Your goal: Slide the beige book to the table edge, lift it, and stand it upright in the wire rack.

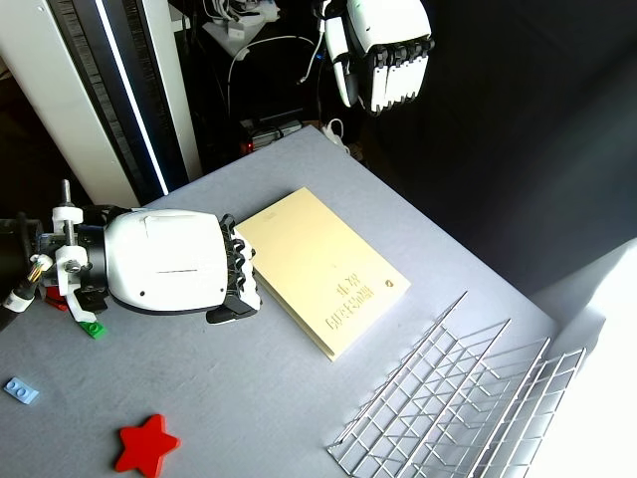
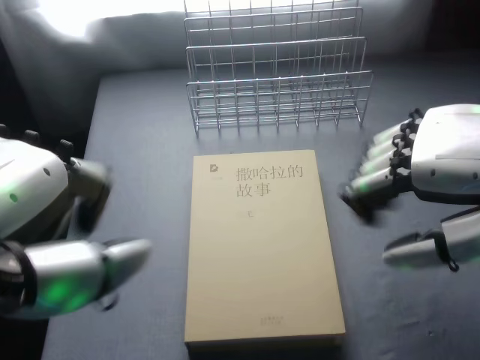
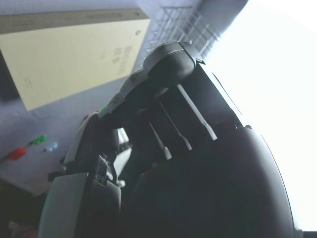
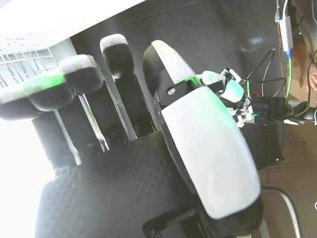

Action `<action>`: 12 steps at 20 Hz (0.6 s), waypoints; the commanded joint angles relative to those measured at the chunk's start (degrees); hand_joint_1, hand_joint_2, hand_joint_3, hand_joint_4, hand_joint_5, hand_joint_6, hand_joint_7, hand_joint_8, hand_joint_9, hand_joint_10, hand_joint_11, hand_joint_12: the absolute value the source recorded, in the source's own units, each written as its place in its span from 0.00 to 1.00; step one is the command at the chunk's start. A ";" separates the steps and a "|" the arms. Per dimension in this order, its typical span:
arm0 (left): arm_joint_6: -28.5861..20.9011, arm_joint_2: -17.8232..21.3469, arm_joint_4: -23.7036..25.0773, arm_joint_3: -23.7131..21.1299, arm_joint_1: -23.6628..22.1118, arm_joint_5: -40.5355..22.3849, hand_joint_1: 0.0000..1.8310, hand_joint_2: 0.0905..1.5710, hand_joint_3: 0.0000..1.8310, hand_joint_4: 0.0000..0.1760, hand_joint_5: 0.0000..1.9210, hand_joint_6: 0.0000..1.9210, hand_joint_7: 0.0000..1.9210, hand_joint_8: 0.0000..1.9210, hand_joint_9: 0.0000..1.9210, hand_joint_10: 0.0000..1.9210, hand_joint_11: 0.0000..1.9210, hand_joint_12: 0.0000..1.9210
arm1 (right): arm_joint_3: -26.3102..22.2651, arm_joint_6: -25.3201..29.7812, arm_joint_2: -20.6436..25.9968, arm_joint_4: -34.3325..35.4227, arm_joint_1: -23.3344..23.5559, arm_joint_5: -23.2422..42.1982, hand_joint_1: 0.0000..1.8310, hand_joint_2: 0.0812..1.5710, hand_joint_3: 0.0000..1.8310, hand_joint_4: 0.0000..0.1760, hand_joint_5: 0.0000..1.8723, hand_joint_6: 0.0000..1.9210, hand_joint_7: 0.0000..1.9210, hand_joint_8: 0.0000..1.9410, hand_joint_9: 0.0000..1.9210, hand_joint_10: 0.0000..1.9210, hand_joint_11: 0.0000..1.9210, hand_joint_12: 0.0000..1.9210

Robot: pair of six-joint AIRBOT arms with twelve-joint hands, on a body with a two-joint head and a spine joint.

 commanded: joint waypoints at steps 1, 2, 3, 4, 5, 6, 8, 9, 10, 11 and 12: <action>0.10 0.13 3.11 -0.32 -0.73 -1.87 0.03 0.74 0.01 0.51 0.07 0.00 0.09 0.00 0.07 0.01 0.00 0.28 | -0.28 0.13 0.28 3.06 0.24 4.52 0.03 0.75 0.01 0.16 0.09 0.00 0.11 0.00 0.09 0.00 0.00 0.25; 0.20 0.13 3.12 -0.29 -0.73 -1.87 0.06 0.75 0.01 0.44 0.08 0.00 0.09 0.00 0.09 0.01 0.00 0.34 | -0.28 0.04 0.28 3.06 0.24 4.52 0.04 0.76 0.01 0.11 0.10 0.00 0.11 0.00 0.09 0.00 0.00 0.22; 0.26 0.13 3.12 -0.25 -0.73 -1.87 0.07 0.74 0.00 0.45 0.08 0.00 0.09 0.00 0.09 0.01 0.00 0.36 | -0.28 0.02 0.27 3.06 0.24 4.53 0.04 0.76 0.01 0.12 0.09 0.00 0.11 0.00 0.09 0.00 0.00 0.22; 0.32 0.13 3.12 -0.24 -0.73 -1.87 0.08 0.75 0.00 0.45 0.07 0.00 0.07 0.00 0.08 0.00 0.00 0.33 | -0.29 -0.12 0.23 3.06 0.23 4.53 0.03 0.76 0.00 0.16 0.09 0.00 0.10 0.00 0.08 0.00 0.00 0.18; 0.33 0.13 3.12 -0.24 -0.73 -1.87 0.09 0.75 0.00 0.44 0.06 0.00 0.06 0.00 0.07 0.00 0.00 0.30 | -0.30 -0.21 0.21 3.06 0.21 4.52 0.02 0.76 0.00 0.16 0.08 0.00 0.09 0.00 0.08 0.00 0.00 0.17; 0.33 0.13 3.12 -0.23 -0.73 -1.88 0.10 0.74 0.00 0.43 0.05 0.00 0.06 0.00 0.06 0.00 0.00 0.27 | -0.31 -0.26 0.21 3.06 0.22 4.51 0.02 0.75 0.00 0.15 0.08 0.00 0.09 0.00 0.07 0.00 0.00 0.14; 0.39 0.13 3.13 -0.13 -0.89 -2.05 0.11 0.72 0.00 0.44 0.03 0.00 0.04 0.00 0.02 0.00 0.00 0.18 | -0.30 -0.49 0.25 3.05 0.15 4.46 0.02 0.74 0.00 0.18 0.05 0.00 0.08 0.00 0.05 0.00 0.00 0.05; 0.81 0.10 3.13 -0.13 -0.90 -2.04 0.10 0.71 0.00 0.48 0.01 0.00 0.02 0.00 0.00 0.00 0.00 0.12 | -0.30 -0.66 0.26 2.52 -0.04 4.16 0.03 0.73 0.00 0.16 0.03 0.00 0.07 0.00 0.04 0.00 0.00 0.01; 1.44 0.10 3.13 -0.20 -0.90 -1.71 0.10 0.70 0.00 0.47 0.02 0.00 0.03 0.00 0.00 0.00 0.00 0.11 | -0.30 -0.65 0.22 0.64 -0.21 3.27 0.03 0.73 0.00 0.14 0.03 0.00 0.06 0.00 0.04 0.00 0.00 0.00; 1.72 0.10 3.13 -0.25 -0.90 -1.09 0.09 0.70 0.00 0.47 0.02 0.00 0.03 0.00 0.01 0.00 0.00 0.12 | -0.29 -0.69 0.01 -0.92 -0.61 2.28 0.03 0.72 0.00 0.14 0.03 0.00 0.06 0.00 0.04 0.00 0.01 0.00; 1.83 0.10 3.12 -0.42 -0.89 -1.00 0.11 0.69 0.00 0.46 0.02 0.00 0.03 0.00 0.01 0.00 0.00 0.11 | -0.28 -1.57 -0.41 -1.37 -0.91 1.20 0.03 0.72 0.00 0.14 0.03 0.00 0.06 0.00 0.04 0.00 0.01 0.00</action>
